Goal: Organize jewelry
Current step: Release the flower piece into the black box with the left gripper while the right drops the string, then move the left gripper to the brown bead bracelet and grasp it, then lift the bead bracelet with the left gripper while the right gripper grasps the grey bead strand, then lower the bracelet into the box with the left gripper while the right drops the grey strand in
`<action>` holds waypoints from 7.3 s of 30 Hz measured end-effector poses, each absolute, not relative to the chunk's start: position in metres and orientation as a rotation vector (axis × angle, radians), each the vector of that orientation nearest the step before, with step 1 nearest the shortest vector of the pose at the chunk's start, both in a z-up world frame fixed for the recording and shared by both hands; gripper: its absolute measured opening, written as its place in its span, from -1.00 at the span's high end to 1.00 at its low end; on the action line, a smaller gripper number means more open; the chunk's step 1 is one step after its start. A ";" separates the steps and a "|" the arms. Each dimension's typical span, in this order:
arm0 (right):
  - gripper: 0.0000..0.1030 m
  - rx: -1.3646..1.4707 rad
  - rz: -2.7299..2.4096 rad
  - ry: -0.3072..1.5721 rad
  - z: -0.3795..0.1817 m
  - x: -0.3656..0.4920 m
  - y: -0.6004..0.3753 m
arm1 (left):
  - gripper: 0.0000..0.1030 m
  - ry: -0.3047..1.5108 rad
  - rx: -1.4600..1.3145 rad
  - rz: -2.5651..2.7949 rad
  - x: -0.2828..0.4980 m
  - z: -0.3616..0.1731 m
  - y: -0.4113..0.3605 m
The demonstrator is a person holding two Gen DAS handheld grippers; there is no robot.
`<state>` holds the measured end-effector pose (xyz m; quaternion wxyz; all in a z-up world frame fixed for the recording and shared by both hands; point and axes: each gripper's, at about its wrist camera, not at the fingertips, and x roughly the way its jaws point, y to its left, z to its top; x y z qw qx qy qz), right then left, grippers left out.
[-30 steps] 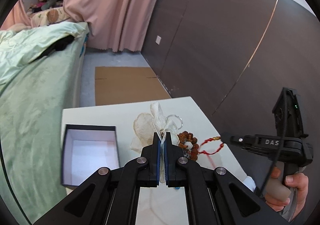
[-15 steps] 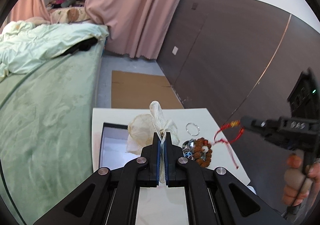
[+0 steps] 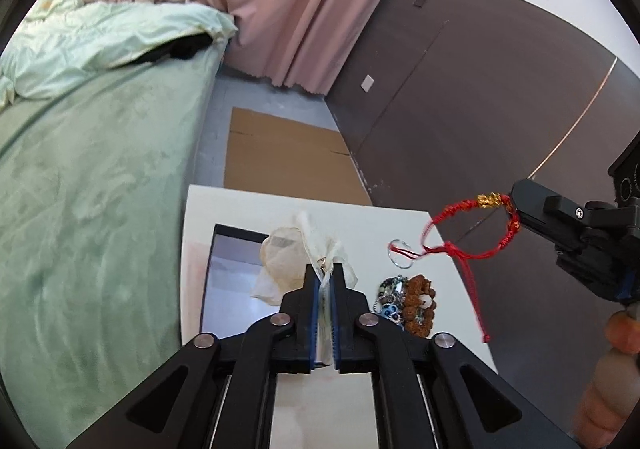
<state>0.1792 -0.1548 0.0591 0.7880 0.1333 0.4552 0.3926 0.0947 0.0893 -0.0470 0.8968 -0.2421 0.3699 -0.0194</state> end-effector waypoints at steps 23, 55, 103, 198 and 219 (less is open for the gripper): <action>0.24 0.238 0.944 1.159 -0.018 0.181 -0.102 | -0.73 0.615 -0.634 0.112 0.045 -0.026 0.154; -0.25 0.381 0.593 1.042 0.012 0.184 -0.301 | -0.73 0.687 -0.412 -0.072 0.071 -0.023 0.047; -0.25 0.630 0.398 1.200 -0.059 0.247 -0.367 | 0.54 1.053 -0.176 -0.158 0.199 -0.129 -0.083; 0.80 0.411 0.769 1.063 -0.008 0.163 -0.227 | -0.49 0.726 -0.595 0.060 0.072 -0.037 0.108; 0.80 0.229 0.878 1.106 -0.004 0.173 -0.112 | -0.78 0.665 -0.642 0.145 0.047 -0.028 0.150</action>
